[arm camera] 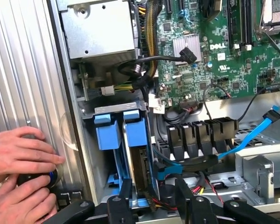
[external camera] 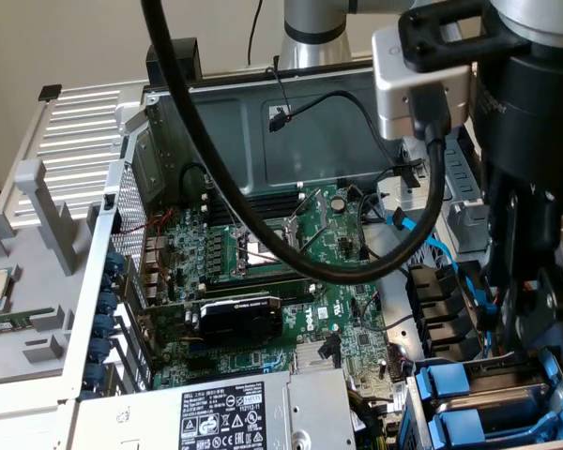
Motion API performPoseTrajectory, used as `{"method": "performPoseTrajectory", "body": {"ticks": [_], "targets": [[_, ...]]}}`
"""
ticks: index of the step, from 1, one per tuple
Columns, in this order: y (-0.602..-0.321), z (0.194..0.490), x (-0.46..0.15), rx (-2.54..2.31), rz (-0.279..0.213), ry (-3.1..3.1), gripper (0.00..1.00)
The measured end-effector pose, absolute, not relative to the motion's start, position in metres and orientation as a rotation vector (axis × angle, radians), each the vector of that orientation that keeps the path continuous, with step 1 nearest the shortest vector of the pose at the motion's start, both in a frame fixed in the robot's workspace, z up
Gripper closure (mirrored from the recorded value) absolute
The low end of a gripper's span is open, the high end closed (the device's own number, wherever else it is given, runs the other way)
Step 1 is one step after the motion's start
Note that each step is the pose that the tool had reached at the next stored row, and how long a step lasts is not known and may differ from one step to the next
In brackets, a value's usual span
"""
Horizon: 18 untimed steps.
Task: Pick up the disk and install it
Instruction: 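Insert the first disk wire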
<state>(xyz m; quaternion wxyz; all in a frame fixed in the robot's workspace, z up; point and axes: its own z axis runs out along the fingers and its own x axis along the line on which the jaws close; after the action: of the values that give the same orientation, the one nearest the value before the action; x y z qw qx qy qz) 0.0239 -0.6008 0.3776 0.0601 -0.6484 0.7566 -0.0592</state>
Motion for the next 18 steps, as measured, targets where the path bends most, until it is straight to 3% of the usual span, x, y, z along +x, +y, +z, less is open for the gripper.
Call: {"method": "performPoseTrajectory", "body": {"ticks": [18], "targets": [[-0.6072, 0.3704, 0.0307, -2.112, -0.147, 2.159, 0.51]]}}
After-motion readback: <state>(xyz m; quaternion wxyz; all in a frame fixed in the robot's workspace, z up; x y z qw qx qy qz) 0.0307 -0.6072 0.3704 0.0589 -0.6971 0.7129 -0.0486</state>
